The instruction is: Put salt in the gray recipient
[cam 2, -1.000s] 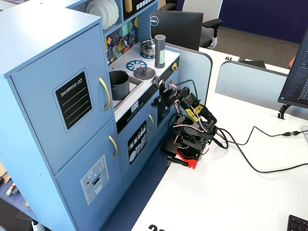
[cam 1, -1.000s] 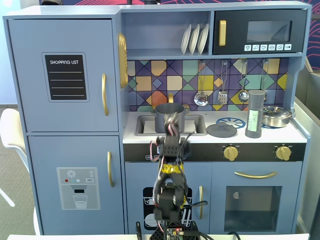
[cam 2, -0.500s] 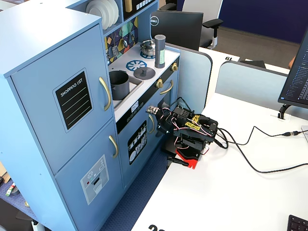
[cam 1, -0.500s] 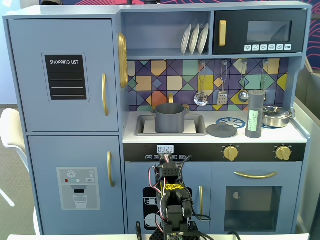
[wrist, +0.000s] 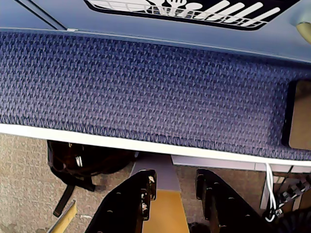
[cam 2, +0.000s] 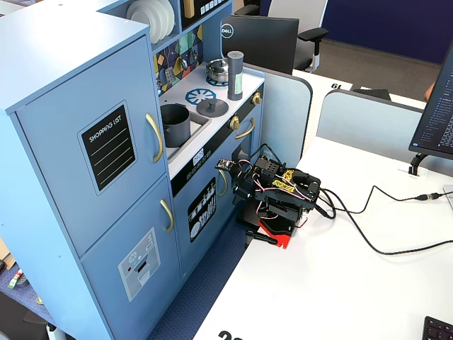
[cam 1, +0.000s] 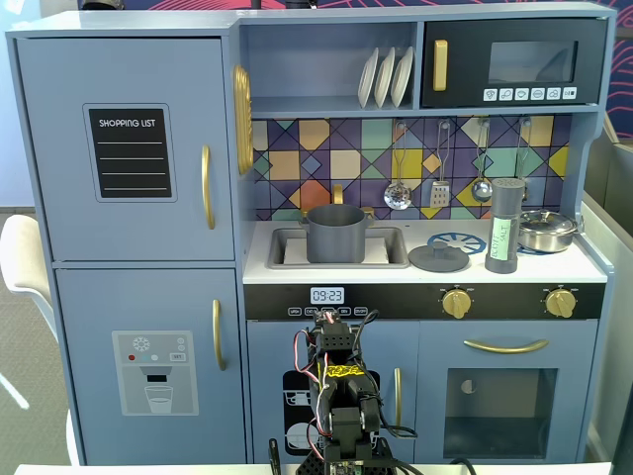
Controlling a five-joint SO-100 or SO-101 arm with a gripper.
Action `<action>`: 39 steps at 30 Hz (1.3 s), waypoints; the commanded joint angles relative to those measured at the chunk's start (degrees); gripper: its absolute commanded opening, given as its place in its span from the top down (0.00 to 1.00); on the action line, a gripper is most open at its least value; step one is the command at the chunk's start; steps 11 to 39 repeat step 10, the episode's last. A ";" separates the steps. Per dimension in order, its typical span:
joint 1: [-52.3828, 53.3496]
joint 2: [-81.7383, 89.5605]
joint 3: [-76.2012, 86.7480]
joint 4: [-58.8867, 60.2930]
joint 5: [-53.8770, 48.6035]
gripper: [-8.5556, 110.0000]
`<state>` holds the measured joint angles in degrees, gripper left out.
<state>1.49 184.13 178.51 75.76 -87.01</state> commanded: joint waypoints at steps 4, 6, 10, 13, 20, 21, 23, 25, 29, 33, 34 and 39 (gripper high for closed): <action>-0.09 0.35 0.09 0.26 -0.79 0.90; -0.09 0.35 0.09 0.26 -0.79 0.90; -0.09 0.35 0.09 0.26 -0.79 0.90; -0.09 0.35 0.09 0.26 -0.79 0.90; -0.09 0.35 0.09 0.26 -0.79 0.90; -0.09 0.35 0.09 0.26 -0.79 0.90; -0.09 0.35 0.09 0.26 -0.79 0.90; -0.09 0.35 0.09 0.26 -0.79 0.90; -0.09 0.35 0.09 0.26 -0.79 0.90; -0.09 0.35 0.09 0.26 -0.79 0.90; -0.09 0.35 0.09 0.26 -0.79 0.90; -0.09 0.35 0.09 0.26 -0.79 0.90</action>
